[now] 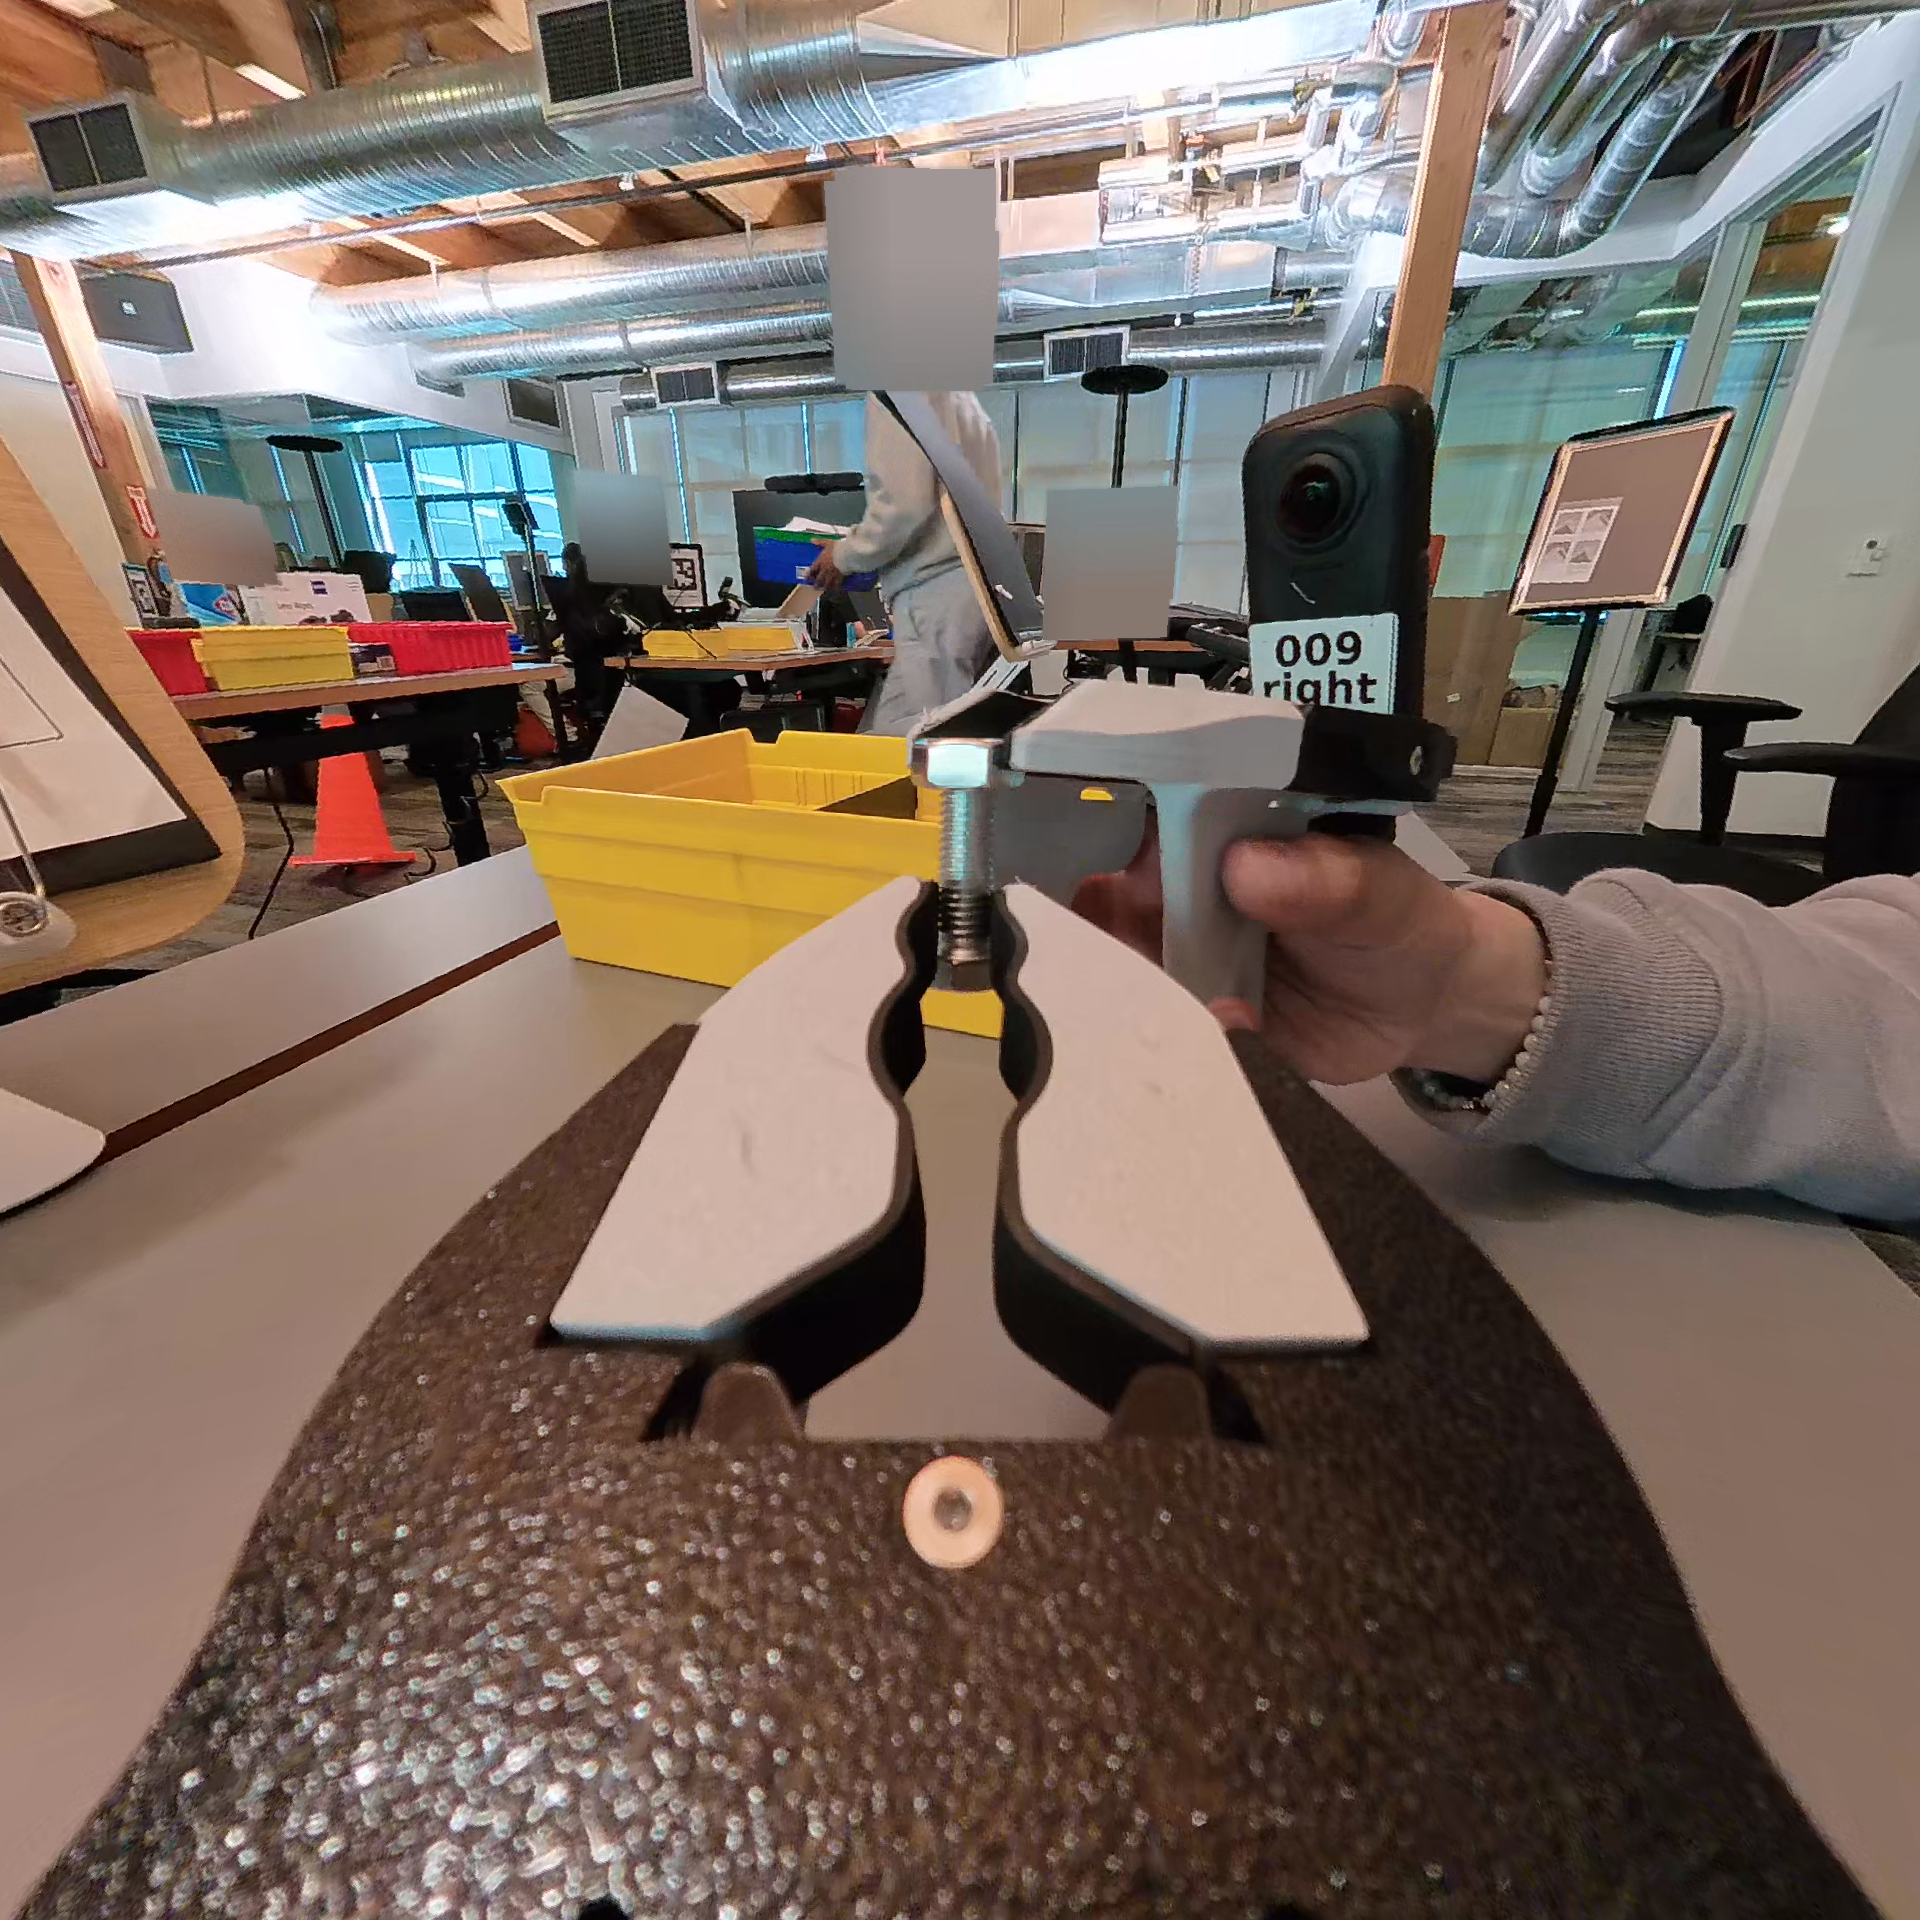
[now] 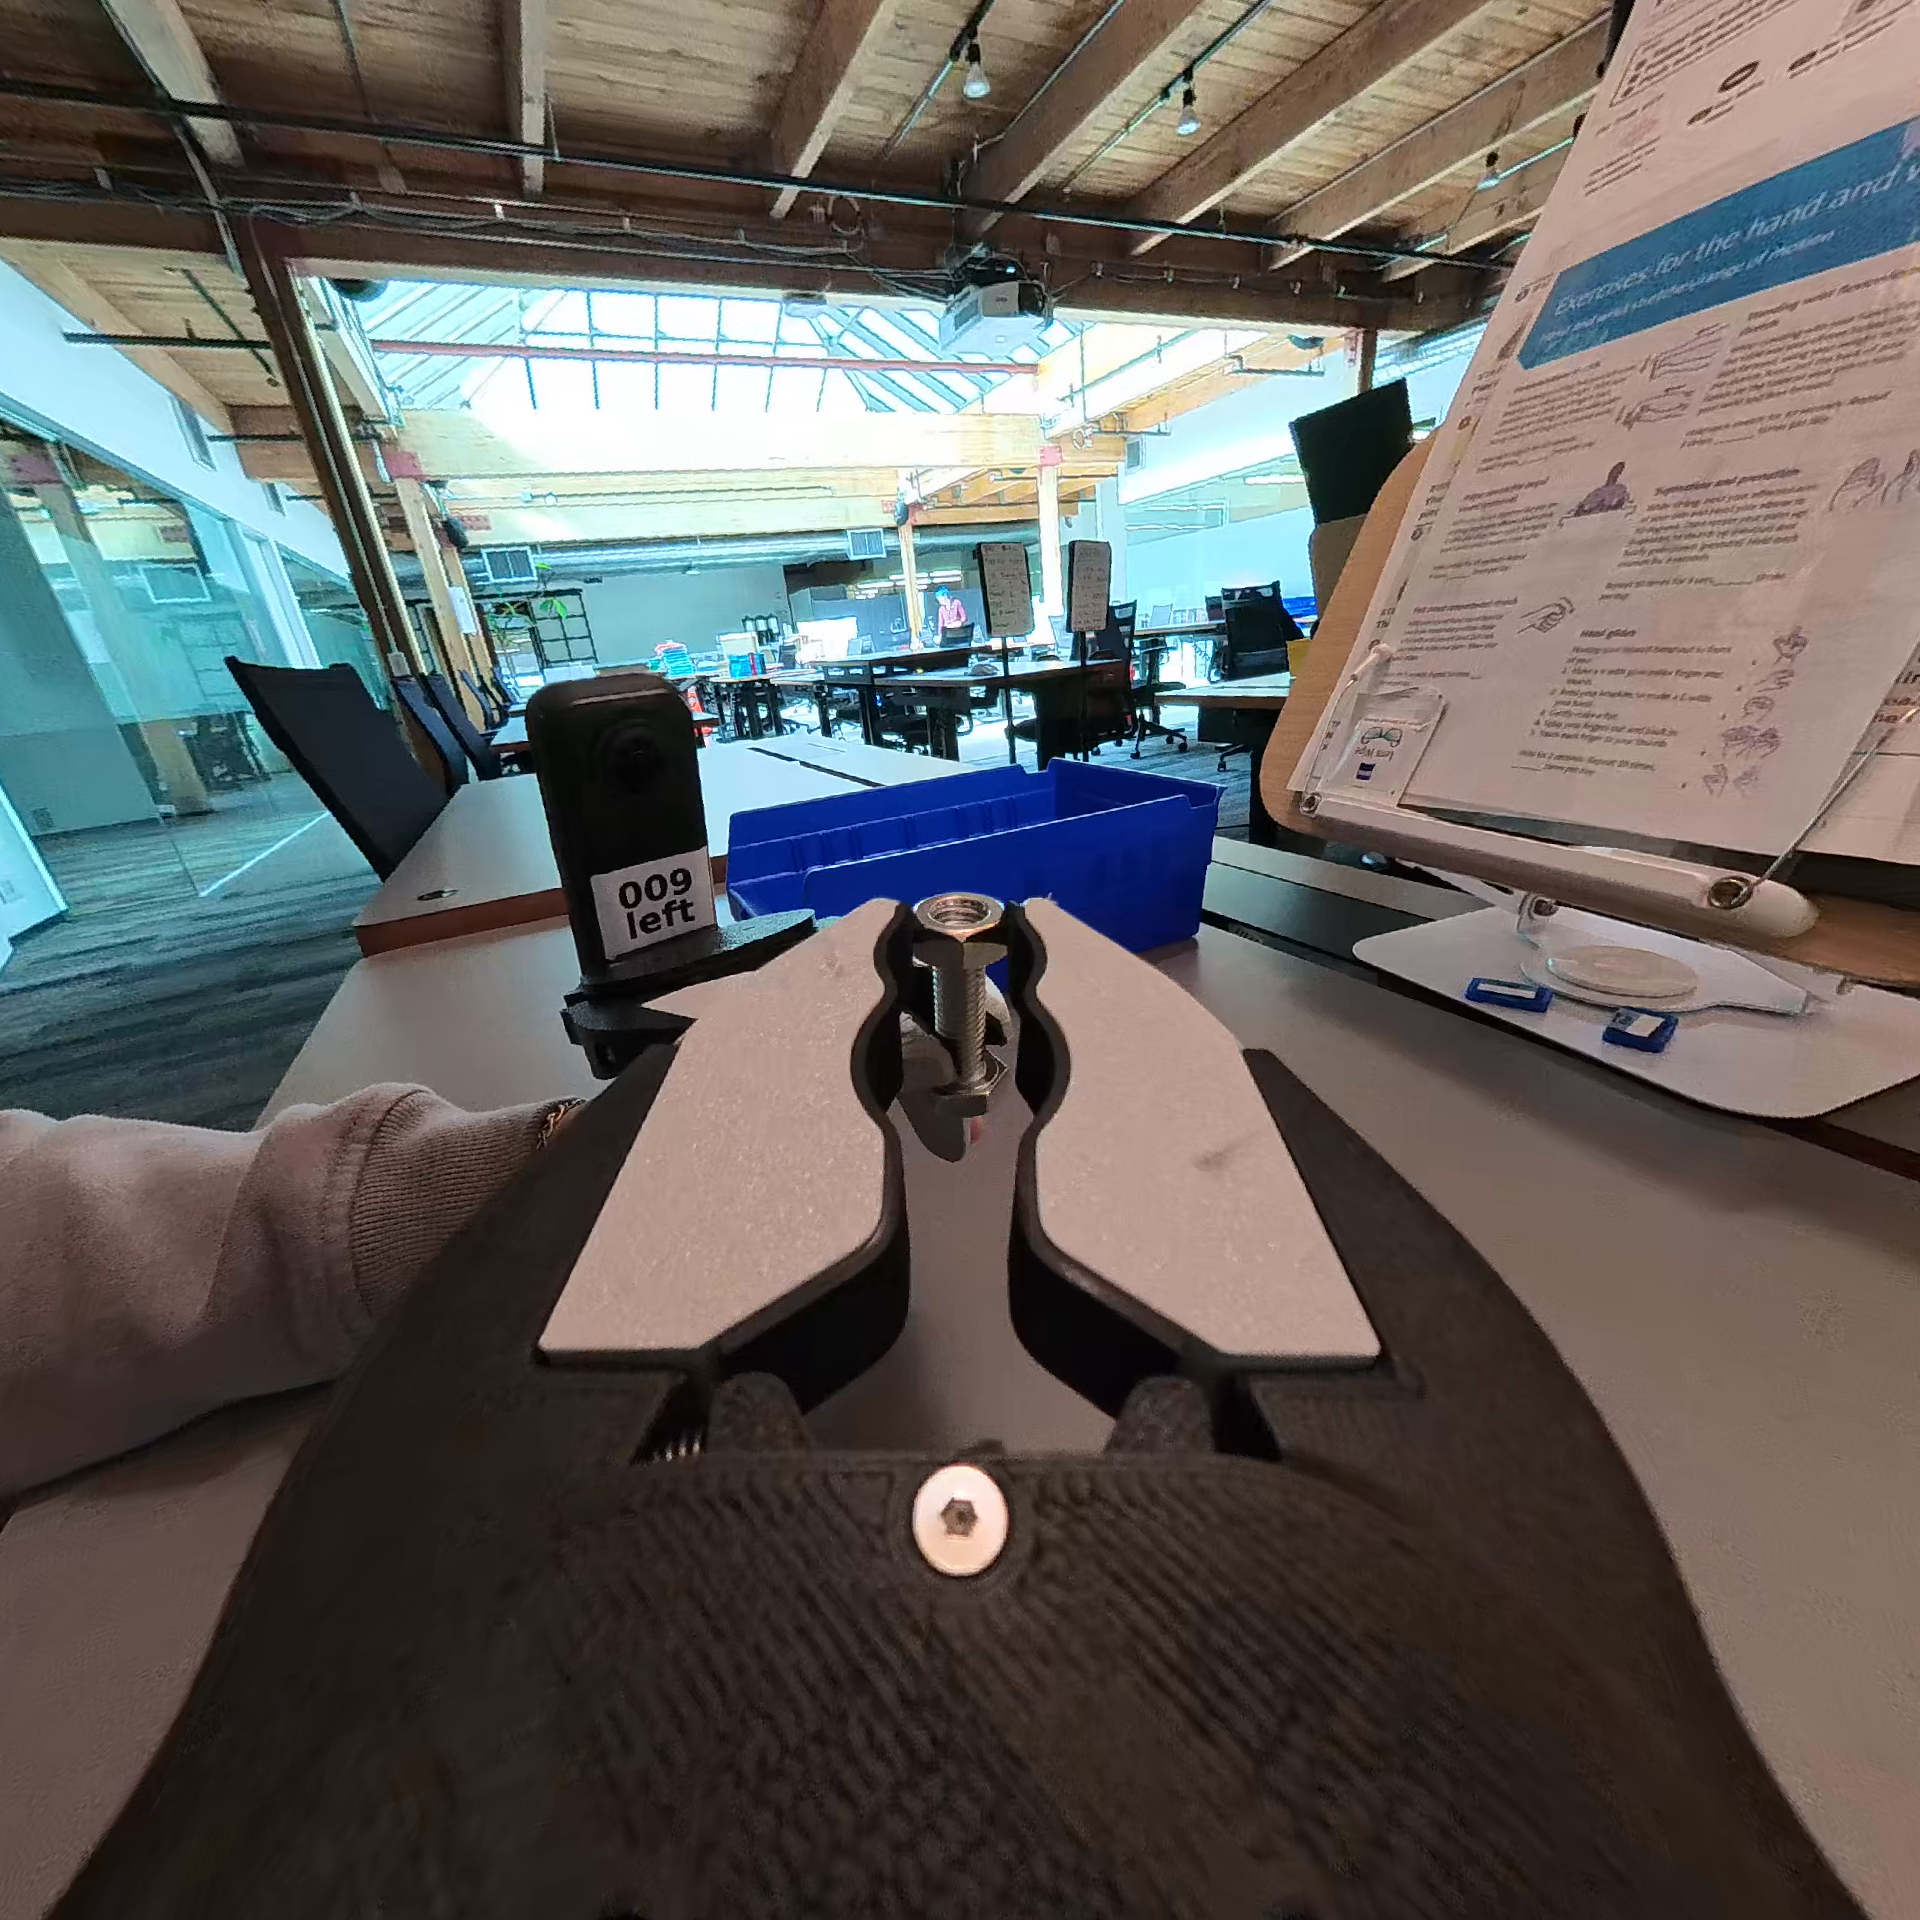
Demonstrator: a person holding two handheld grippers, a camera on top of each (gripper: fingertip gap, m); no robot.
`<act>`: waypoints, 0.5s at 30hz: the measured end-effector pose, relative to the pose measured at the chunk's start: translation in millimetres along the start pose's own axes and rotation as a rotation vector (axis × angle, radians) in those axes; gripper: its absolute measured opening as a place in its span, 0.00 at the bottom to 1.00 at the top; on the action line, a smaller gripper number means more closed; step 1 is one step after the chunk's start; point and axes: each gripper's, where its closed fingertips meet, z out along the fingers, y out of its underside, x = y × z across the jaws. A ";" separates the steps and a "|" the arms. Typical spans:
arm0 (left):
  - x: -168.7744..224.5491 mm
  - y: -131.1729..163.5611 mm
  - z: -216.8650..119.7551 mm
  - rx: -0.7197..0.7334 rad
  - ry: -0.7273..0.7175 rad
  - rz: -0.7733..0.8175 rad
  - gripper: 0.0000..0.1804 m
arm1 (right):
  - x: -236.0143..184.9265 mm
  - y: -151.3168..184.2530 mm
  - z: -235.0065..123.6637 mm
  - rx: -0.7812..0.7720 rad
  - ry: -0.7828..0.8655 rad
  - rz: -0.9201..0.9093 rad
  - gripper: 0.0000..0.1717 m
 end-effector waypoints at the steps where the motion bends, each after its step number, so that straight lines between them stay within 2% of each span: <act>1: 0.8 -0.2 -0.2 0.001 0.008 -0.003 0.05 | -0.7 -0.1 -0.4 -0.004 -0.012 -0.003 0.10; 9: 24.9 -11.9 -3.9 0.060 0.210 -0.090 0.05 | -23.0 -10.7 -8.3 0.020 -0.243 0.056 0.10; 15: 22.6 -9.0 -3.5 0.046 0.195 -0.086 0.05 | -19.0 -8.5 -9.7 -0.004 -0.221 0.030 0.10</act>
